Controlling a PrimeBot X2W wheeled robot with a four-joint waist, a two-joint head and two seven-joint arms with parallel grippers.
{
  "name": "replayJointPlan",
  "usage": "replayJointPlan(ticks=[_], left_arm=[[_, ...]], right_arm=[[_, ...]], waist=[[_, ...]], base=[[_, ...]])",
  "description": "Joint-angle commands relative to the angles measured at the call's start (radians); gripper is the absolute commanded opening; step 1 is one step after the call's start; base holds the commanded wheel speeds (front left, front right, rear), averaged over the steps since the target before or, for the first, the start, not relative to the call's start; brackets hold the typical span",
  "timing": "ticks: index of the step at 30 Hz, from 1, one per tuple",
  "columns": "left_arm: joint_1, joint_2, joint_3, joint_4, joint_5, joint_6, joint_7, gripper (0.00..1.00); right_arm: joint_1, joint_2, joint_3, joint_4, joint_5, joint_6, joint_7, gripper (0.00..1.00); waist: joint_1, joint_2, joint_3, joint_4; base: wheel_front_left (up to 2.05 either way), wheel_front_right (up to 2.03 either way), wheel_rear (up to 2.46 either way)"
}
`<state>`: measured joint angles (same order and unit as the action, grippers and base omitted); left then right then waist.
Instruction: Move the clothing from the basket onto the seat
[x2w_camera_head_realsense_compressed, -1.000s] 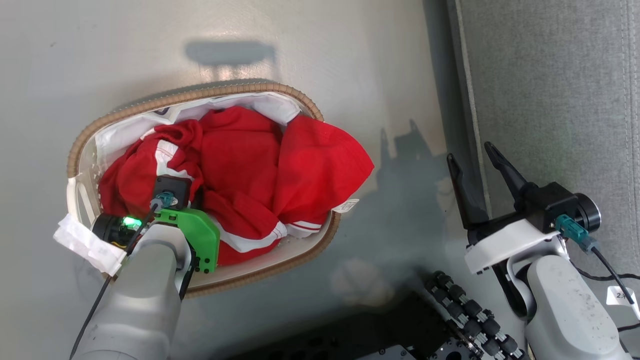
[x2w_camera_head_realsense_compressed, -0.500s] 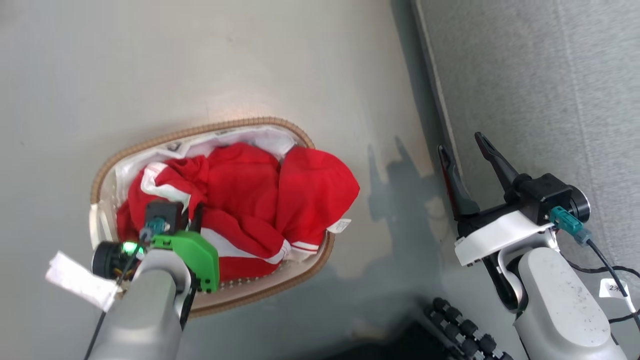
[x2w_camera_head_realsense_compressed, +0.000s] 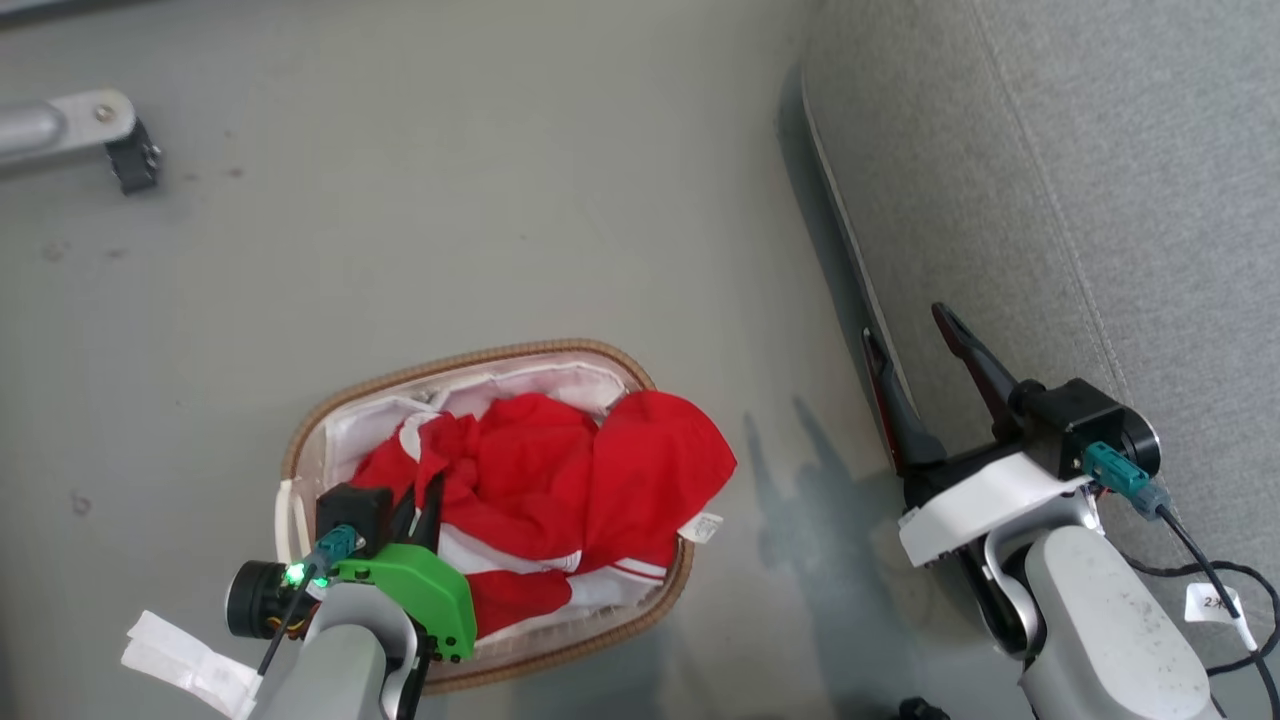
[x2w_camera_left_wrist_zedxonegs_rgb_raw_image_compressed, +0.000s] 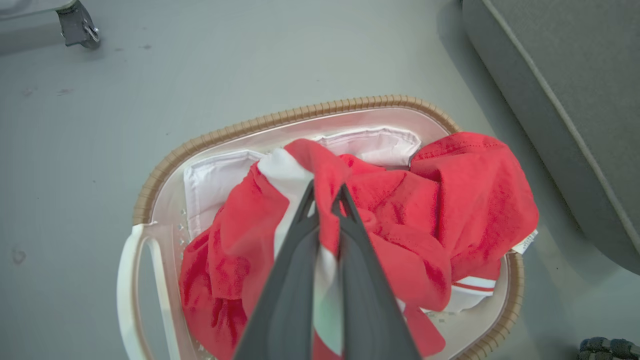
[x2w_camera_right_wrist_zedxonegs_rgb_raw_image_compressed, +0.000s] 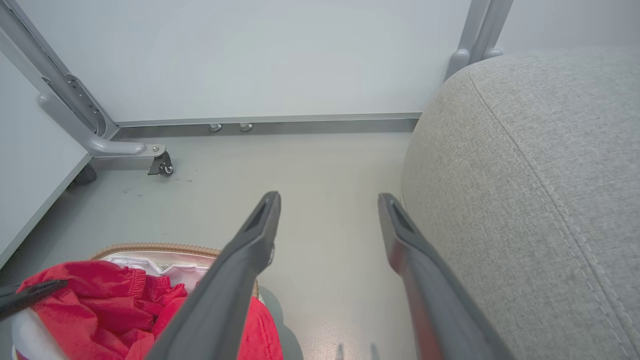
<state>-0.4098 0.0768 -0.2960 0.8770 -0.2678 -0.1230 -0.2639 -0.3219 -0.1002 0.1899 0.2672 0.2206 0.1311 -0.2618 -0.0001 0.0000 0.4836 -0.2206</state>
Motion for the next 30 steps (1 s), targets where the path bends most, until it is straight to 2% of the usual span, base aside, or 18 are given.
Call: replayJointPlan(ticks=[1,19,30], left_arm=[[0.023,-0.005,0.004,-0.029,0.009,-0.004,-0.001,0.00],[0.164,-0.023,-0.007,-0.404,0.040,-0.008,-0.001,0.00],[0.135,-0.025,-0.031,-0.601,0.004,-0.008,-0.001,0.00]], right_arm=[[0.022,-0.003,0.000,0.009,0.012,-0.001,-0.005,1.00],[0.155,0.000,0.001,0.040,0.034,-0.001,-0.005,1.00],[0.218,-0.002,0.024,0.055,0.046,-0.001,-0.005,1.00]], waist=[[0.0001,0.0000,-0.107,0.044],[0.0001,0.0000,-0.360,0.113],[0.0001,0.0000,-0.465,0.132]], base=[[0.00,0.00,0.00],[0.00,0.00,0.00],[0.00,0.00,0.00]])
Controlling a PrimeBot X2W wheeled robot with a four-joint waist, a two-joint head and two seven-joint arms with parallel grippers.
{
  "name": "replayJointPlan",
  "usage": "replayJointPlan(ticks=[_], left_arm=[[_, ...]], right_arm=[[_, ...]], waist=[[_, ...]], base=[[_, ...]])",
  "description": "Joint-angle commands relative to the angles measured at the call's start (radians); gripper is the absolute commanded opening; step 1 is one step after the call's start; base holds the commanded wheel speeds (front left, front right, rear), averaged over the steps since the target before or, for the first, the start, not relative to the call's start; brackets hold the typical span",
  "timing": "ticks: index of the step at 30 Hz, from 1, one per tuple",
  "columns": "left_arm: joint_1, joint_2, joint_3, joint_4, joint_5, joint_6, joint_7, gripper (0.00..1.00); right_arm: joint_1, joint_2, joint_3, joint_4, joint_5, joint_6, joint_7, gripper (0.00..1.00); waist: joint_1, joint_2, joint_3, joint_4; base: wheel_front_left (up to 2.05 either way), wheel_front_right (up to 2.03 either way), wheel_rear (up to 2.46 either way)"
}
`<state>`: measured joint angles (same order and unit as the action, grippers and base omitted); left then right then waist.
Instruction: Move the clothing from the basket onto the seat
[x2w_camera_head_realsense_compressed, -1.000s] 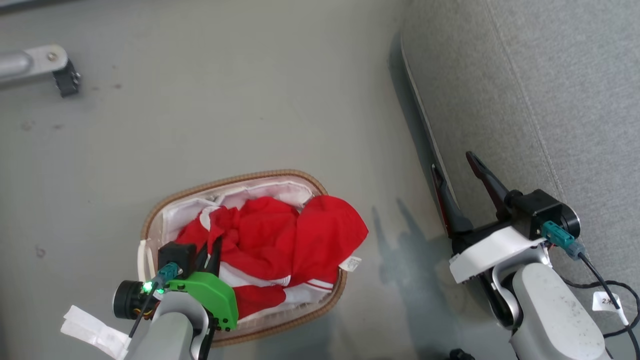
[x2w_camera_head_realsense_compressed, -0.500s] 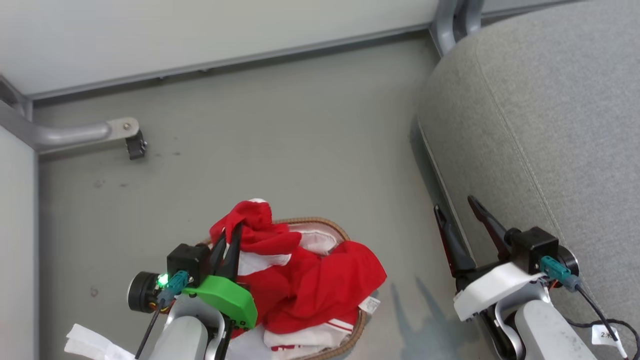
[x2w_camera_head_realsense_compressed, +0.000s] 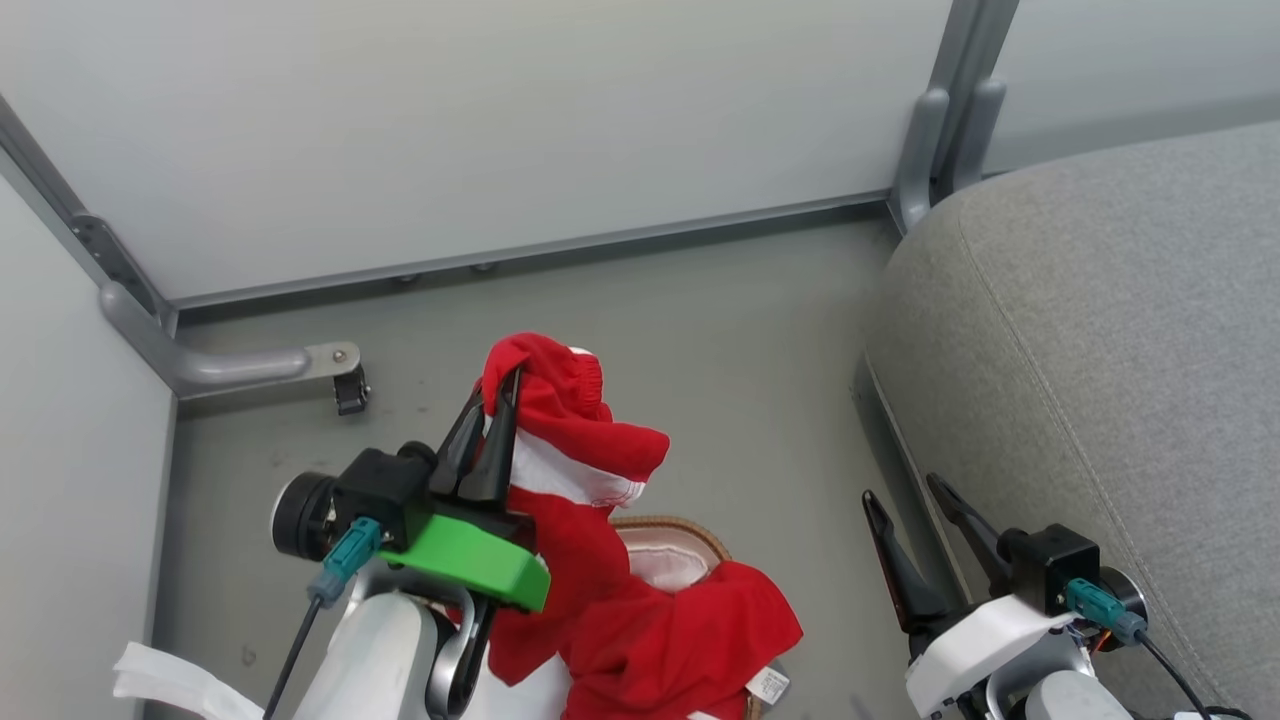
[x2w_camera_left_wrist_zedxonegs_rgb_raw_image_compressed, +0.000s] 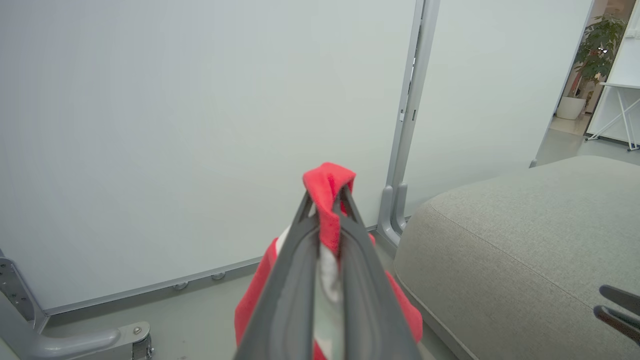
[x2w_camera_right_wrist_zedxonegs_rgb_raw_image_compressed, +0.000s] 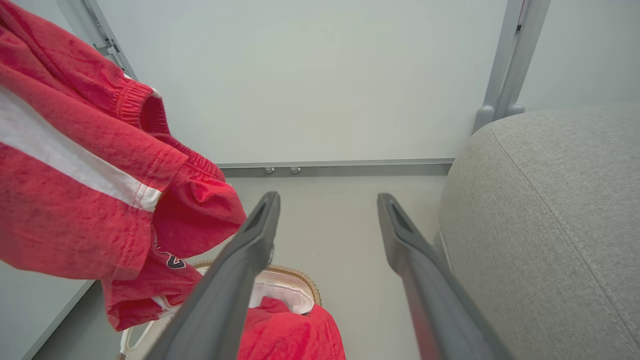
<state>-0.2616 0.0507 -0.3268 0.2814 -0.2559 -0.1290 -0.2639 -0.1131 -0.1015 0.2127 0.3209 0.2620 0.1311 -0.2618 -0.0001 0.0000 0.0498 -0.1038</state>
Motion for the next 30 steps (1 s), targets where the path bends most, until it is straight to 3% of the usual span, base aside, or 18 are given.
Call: replayJointPlan(ticks=[1,10,16,23,30], left_arm=[[-0.018,0.001,-0.003,-0.020,-0.008,-0.002,-0.001,0.00],[-0.046,0.001,-0.038,-0.108,-0.026,0.019,-0.001,0.00],[-0.040,0.001,-0.069,-0.121,-0.037,0.028,-0.001,0.00],[-0.022,0.001,-0.100,-0.120,-0.056,0.038,-0.001,0.00],[-0.023,0.001,-0.147,-0.126,-0.076,0.045,-0.001,0.00]], right_arm=[[0.015,0.000,0.006,0.002,0.005,-0.001,-0.005,1.00],[0.025,0.005,0.072,-0.004,0.023,-0.001,-0.005,1.00],[-0.059,-0.039,0.282,-0.060,0.098,-0.001,-0.004,1.00],[-0.270,-0.122,0.528,-0.116,0.147,-0.001,-0.004,1.00],[-0.430,-0.129,0.646,-0.060,0.169,-0.001,-0.004,1.00]], waist=[[0.0001,0.0000,-0.037,0.015],[0.0001,0.0000,-0.055,0.020],[0.0001,0.0000,-0.052,0.029],[0.0001,0.0000,-0.051,0.036],[0.0001,0.0000,-0.055,0.053]], base=[[0.00,0.00,0.00],[0.00,0.00,0.00],[0.00,0.00,0.00],[0.00,0.00,0.00],[0.00,0.00,0.00]])
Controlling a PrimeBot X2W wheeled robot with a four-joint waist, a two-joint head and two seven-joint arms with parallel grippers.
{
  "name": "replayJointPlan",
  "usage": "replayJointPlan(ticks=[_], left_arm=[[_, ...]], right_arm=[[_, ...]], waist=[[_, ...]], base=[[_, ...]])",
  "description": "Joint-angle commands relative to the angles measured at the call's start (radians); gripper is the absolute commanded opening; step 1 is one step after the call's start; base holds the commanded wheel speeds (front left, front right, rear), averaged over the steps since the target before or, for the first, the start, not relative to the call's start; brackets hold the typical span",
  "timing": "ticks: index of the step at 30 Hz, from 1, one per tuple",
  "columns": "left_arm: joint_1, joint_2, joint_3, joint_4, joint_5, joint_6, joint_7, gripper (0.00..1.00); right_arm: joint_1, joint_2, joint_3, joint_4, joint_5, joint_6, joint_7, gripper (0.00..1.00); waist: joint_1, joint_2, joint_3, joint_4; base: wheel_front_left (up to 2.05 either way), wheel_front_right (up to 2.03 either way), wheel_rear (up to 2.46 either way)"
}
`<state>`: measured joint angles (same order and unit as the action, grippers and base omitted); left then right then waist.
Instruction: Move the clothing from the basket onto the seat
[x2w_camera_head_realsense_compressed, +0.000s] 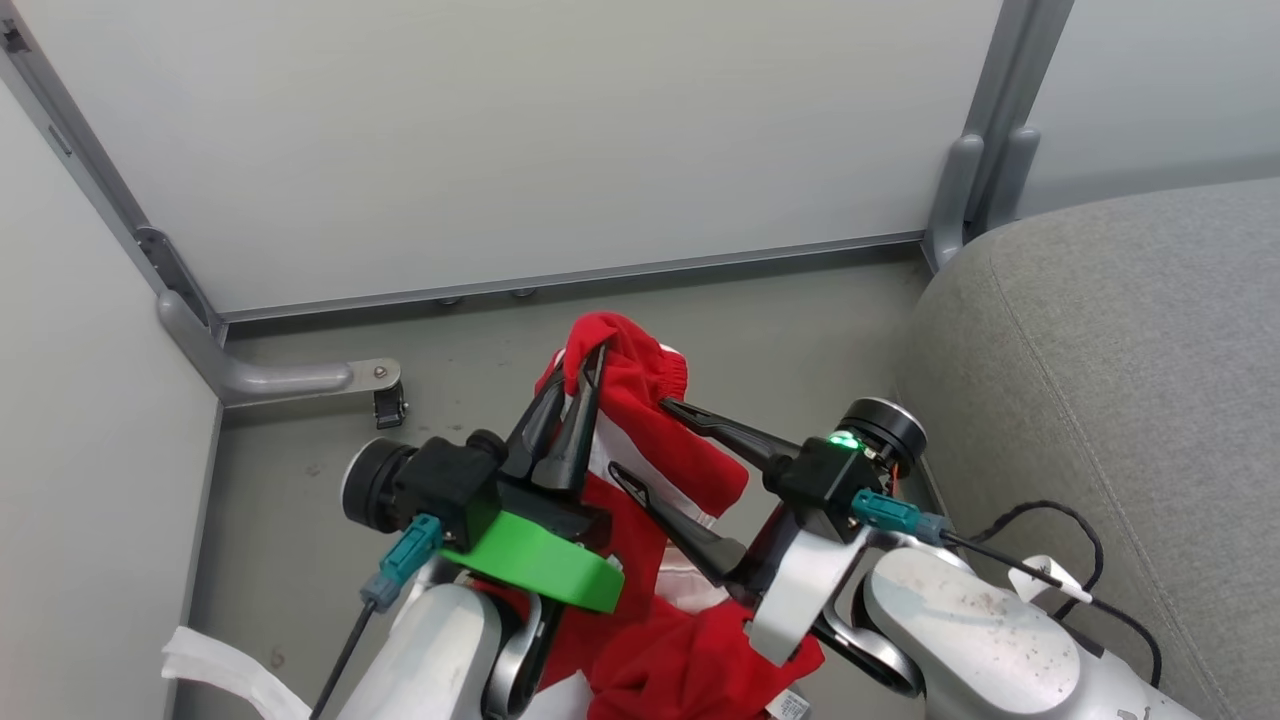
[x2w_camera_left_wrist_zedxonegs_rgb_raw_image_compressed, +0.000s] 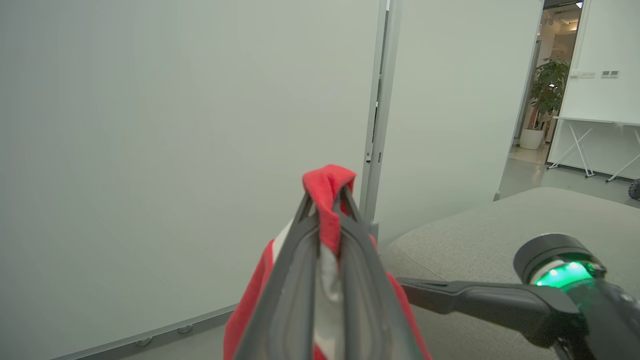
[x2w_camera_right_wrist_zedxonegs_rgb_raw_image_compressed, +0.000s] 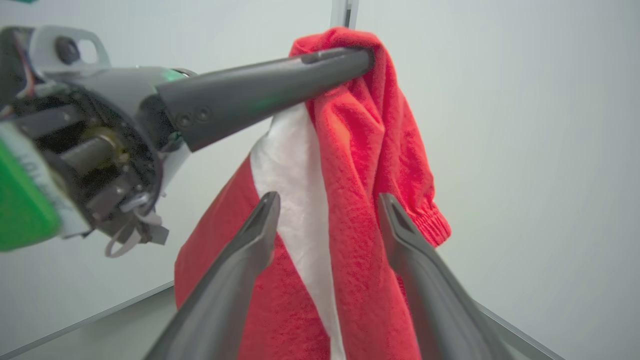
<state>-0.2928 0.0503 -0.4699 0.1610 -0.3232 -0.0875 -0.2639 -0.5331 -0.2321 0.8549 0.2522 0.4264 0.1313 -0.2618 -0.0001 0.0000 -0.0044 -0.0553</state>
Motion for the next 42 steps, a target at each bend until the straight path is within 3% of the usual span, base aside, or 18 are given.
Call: replayJointPlan(ticks=[1,10,11,12,13,19,21,22,29,42], left_arm=[[0.008,0.001,-0.011,-0.007,-0.012,0.005,-0.001,0.00],[-0.012,0.002,-0.095,-0.009,-0.038,0.009,-0.001,0.00],[-0.014,0.001,-0.101,-0.010,-0.042,0.010,-0.001,0.00],[-0.015,0.001,-0.108,-0.010,-0.046,0.010,-0.001,0.00],[-0.015,0.001,-0.112,-0.010,-0.048,0.011,-0.001,0.00],[-0.014,0.001,-0.115,0.000,-0.041,0.022,-0.001,0.00],[-0.006,0.001,-0.106,0.000,-0.031,0.026,-0.001,0.51],[0.002,0.001,-0.101,0.007,-0.032,0.029,-0.001,0.99],[0.023,0.001,-0.071,0.018,-0.010,0.031,-0.001,1.00],[0.044,0.002,-0.015,0.026,0.020,0.015,-0.001,1.00]], right_arm=[[-0.020,0.007,0.009,0.023,0.004,-0.001,-0.005,1.00],[-0.054,0.105,0.030,0.179,0.008,-0.001,-0.004,1.00],[-0.054,0.111,0.029,0.191,0.013,-0.001,-0.004,0.79],[-0.052,0.119,0.033,0.206,0.020,-0.001,-0.004,0.30],[-0.048,0.126,0.035,0.213,0.029,-0.001,-0.005,0.00],[-0.010,0.134,0.014,0.211,0.044,-0.001,-0.005,0.00],[0.004,0.129,-0.004,0.198,0.037,-0.001,-0.004,0.00],[0.012,0.128,-0.016,0.188,0.031,-0.001,-0.004,0.00],[0.075,0.116,-0.068,0.134,0.005,-0.001,-0.005,0.00],[0.170,0.081,-0.130,0.043,-0.017,-0.001,-0.005,0.00]], waist=[[0.0001,0.0000,-0.002,0.008],[0.0001,0.0000,-0.003,0.051],[0.0001,0.0000,-0.003,0.054],[0.0001,0.0000,-0.003,0.059],[0.0001,0.0000,-0.003,0.062],[0.0001,0.0000,-0.001,0.061],[0.0001,0.0000,0.001,0.049],[0.0001,0.0000,0.002,0.040],[0.0001,0.0000,0.010,-0.059],[0.0001,0.0000,0.058,-0.356]], base=[[0.00,0.00,0.00],[0.00,0.00,0.00],[0.00,0.00,0.00],[0.00,0.00,0.00],[0.00,0.00,0.00],[0.00,0.00,0.00],[0.00,0.00,0.00],[0.00,0.00,0.00],[0.00,0.00,0.00],[0.00,0.00,0.00]])
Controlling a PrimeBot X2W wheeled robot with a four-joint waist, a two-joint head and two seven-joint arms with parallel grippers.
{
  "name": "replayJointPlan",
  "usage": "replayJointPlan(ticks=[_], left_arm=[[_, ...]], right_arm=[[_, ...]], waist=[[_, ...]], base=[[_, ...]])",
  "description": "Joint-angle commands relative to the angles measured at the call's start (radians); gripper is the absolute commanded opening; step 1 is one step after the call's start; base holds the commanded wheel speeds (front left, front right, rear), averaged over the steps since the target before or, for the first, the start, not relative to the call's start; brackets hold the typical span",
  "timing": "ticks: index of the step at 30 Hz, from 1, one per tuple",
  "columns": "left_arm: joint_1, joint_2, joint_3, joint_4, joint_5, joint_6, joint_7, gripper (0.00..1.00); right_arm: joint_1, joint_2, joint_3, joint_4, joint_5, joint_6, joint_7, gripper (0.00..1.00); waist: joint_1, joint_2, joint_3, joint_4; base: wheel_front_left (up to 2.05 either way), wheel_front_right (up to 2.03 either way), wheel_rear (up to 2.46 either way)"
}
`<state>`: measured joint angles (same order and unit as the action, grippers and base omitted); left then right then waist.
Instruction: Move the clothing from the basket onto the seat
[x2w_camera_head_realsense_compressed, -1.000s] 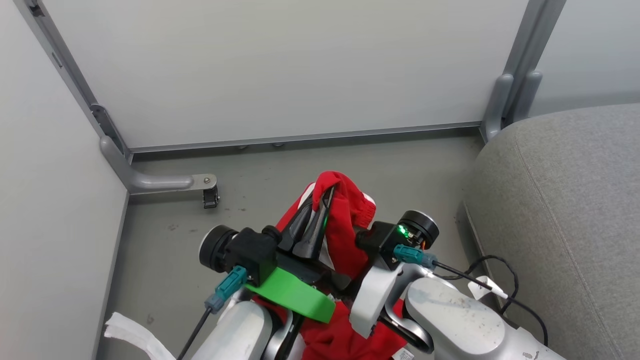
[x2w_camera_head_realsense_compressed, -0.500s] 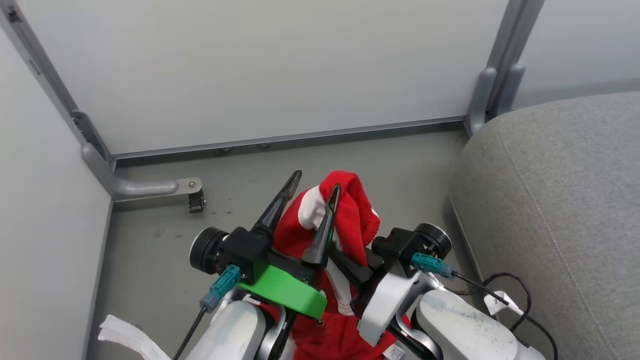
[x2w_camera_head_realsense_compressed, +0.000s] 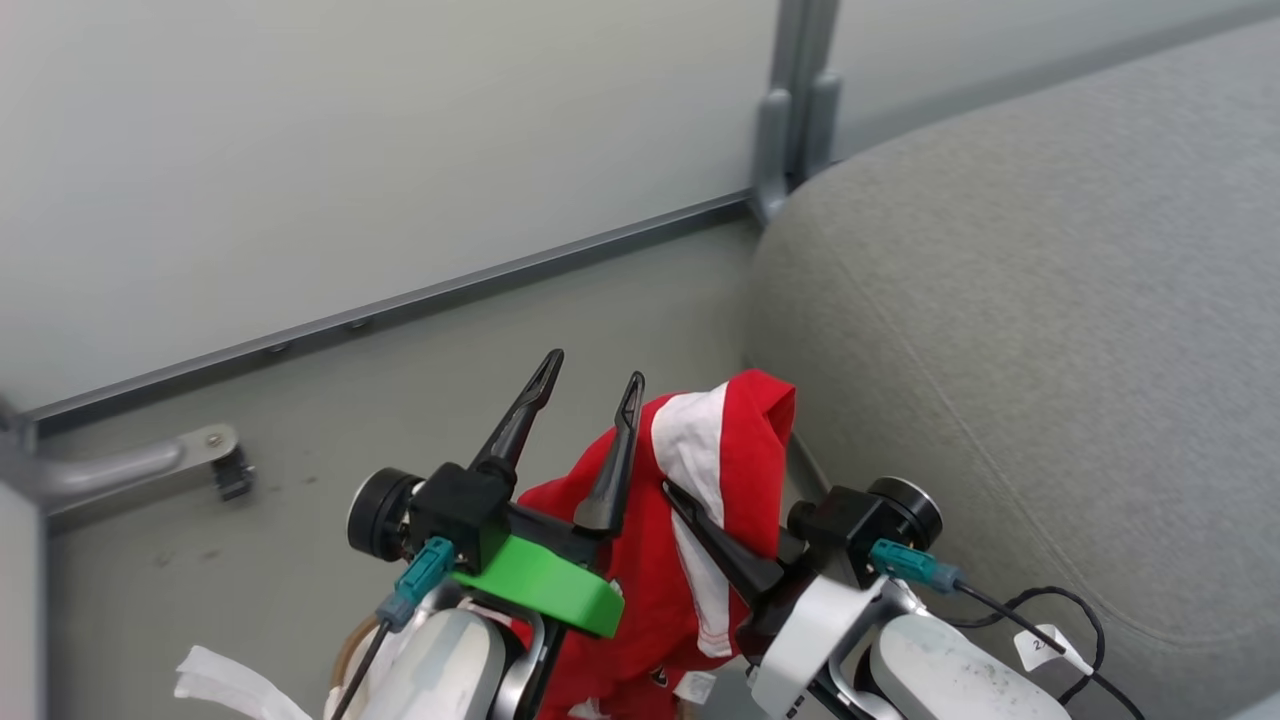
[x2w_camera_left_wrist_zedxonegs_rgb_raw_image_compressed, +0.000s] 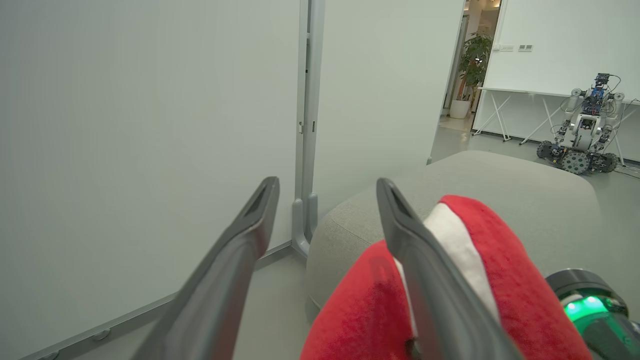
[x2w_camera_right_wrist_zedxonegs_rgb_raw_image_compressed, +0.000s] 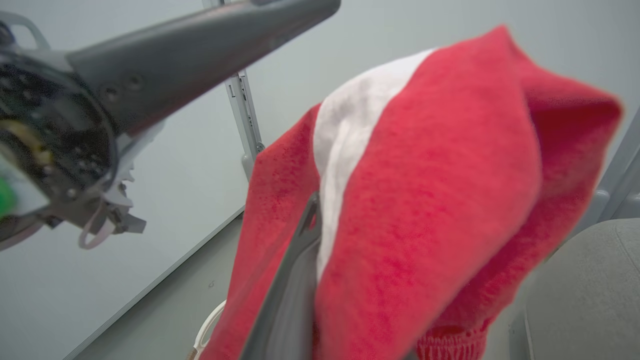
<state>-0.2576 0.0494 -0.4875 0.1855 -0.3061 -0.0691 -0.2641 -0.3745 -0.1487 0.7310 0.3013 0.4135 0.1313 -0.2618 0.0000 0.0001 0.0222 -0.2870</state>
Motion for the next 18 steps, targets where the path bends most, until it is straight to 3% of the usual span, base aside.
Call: replayJointPlan(ticks=[1,6,18], left_arm=[[0.010,0.003,0.011,-0.002,0.010,-0.005,-0.001,1.00],[0.020,0.003,0.019,0.003,0.028,-0.019,0.000,1.00],[-0.029,0.004,-0.015,0.044,0.043,-0.051,-0.001,1.00]], right_arm=[[0.016,-0.003,-0.008,-0.013,-0.005,-0.001,-0.005,0.00],[0.046,-0.014,-0.042,-0.042,-0.015,-0.001,-0.005,0.00],[0.143,-0.043,-0.237,-0.133,-0.102,-0.001,-0.005,0.00]], waist=[[0.0000,-0.0001,0.037,-0.149],[0.0000,-0.0001,0.060,-0.226],[0.0000,-0.0001,0.132,-0.259]], base=[[0.00,0.00,0.00],[0.00,0.00,0.00],[0.00,0.00,0.00]])
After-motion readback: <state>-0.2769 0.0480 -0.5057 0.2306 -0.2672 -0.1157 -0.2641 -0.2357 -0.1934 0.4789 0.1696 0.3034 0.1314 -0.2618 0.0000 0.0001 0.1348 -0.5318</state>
